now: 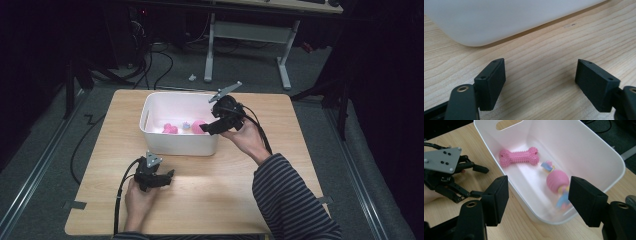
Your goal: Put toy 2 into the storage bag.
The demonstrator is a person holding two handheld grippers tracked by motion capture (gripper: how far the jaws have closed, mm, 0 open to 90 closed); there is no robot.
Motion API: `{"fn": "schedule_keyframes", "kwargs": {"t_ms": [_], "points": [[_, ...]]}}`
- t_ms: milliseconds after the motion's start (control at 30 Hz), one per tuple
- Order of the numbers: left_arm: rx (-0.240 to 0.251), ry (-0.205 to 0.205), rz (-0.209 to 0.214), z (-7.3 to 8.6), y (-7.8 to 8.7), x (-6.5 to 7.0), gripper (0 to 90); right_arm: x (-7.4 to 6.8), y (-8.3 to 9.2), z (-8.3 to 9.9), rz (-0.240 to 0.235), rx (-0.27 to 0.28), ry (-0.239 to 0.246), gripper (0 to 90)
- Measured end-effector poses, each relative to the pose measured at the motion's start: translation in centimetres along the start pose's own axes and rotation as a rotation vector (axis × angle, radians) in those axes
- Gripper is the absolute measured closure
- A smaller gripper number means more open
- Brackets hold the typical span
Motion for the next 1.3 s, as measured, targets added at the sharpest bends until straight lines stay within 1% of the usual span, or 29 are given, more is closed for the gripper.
{"fn": "schedule_keyframes", "kwargs": {"t_ms": [167, 300, 467, 600, 833, 1000, 1067, 1133, 1233, 1300], "points": [[0.000, 0.001, 0.000, 0.0, 0.0, 0.0, 24.8, 0.2, 1.7, 1.0, 0.018, 0.026, -0.009, 34.8], [0.000, 0.000, 0.000, 0.0, 0.0, 0.0, 24.7, 0.1, 2.7, 1.9, 0.027, 0.042, -0.020, 35.2], [0.000, 0.000, 0.000, 0.0, 0.0, 0.0, 24.7, 0.2, 4.0, 3.1, 0.050, 0.069, -0.031, 35.8], [0.000, 0.000, 0.000, 0.0, 0.0, 0.0, 24.6, 0.3, 4.9, 4.3, 0.057, 0.082, -0.060, 35.8], [0.000, 0.001, -0.001, 0.0, 0.0, 0.0, 24.7, 0.2, 6.4, 6.5, 0.066, 0.104, -0.092, 36.0], [0.000, 0.001, -0.001, 0.0, 0.0, 0.0, 24.6, 0.2, 7.2, 8.4, 0.065, 0.117, -0.139, 36.2], [0.000, 0.001, -0.001, 0.0, 0.0, 0.0, 24.6, 0.3, 7.4, 9.3, 0.072, 0.115, -0.154, 36.5], [0.000, 0.001, -0.001, 0.0, 0.0, 0.0, 24.7, 0.2, 7.6, 10.1, 0.084, 0.130, -0.173, 37.6], [0.000, 0.001, -0.001, 0.0, 0.0, 0.0, 24.6, 0.1, 7.9, 11.4, 0.105, 0.144, -0.183, 38.4], [0.000, 0.001, -0.001, 0.0, 0.0, 0.0, 24.6, 0.0, 8.0, 12.1, 0.108, 0.139, -0.203, 38.4]]}}
Point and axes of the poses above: each handheld gripper's, and its own axes: y roughly backward along the jaws, z roughly out of its underside, x roughly to its right, the point moved 7 cm from there along -y, roughly forward along the jaws, and after that the axes turned 11 degrees about y, right-handed, at the moved point
